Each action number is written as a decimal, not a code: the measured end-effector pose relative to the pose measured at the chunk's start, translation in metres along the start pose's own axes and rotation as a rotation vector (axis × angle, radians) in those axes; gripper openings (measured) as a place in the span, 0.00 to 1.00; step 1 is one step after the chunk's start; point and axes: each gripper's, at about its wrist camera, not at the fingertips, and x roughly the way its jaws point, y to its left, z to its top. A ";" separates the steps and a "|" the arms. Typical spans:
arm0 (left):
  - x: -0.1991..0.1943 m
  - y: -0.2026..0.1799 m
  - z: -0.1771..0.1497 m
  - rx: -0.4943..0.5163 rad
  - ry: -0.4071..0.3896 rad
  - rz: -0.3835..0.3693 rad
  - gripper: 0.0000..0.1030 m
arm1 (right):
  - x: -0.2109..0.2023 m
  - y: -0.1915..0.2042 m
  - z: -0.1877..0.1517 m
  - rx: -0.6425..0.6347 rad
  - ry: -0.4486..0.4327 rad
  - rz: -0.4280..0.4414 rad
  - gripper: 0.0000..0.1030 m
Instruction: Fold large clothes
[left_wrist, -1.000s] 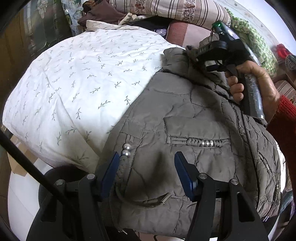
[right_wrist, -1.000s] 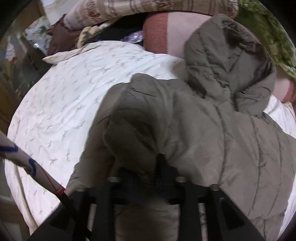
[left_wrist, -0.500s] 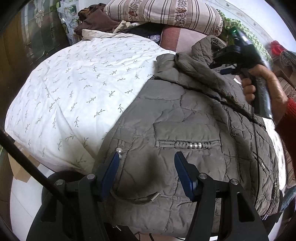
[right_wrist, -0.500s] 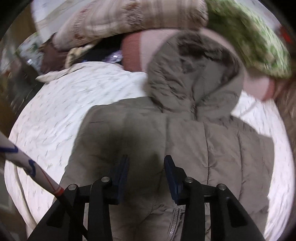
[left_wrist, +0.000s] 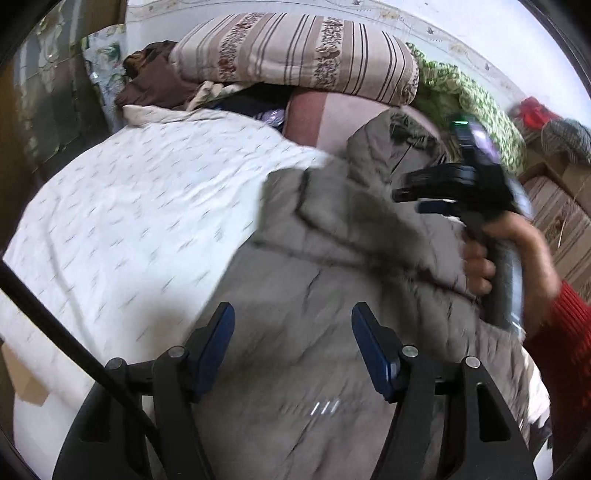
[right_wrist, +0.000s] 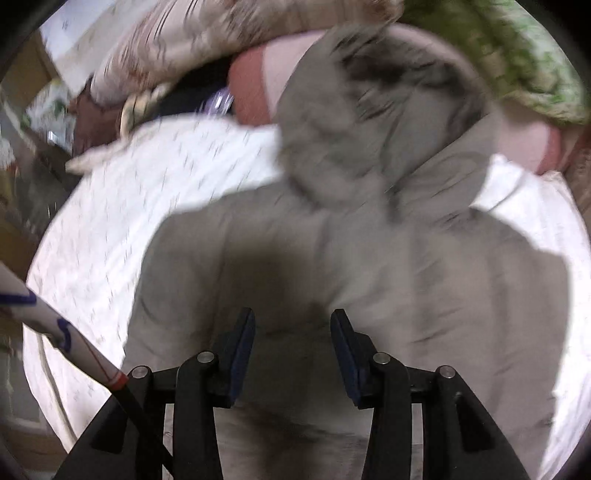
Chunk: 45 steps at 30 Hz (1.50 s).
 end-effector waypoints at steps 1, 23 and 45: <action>0.009 -0.003 0.008 -0.005 -0.004 -0.013 0.63 | -0.013 -0.014 0.008 0.029 -0.022 -0.001 0.47; 0.147 0.037 0.030 -0.034 0.125 -0.008 0.63 | 0.033 -0.071 0.236 0.413 -0.207 -0.028 0.86; 0.121 0.102 0.031 -0.247 0.105 0.000 0.63 | -0.128 -0.001 0.033 0.118 -0.188 0.026 0.07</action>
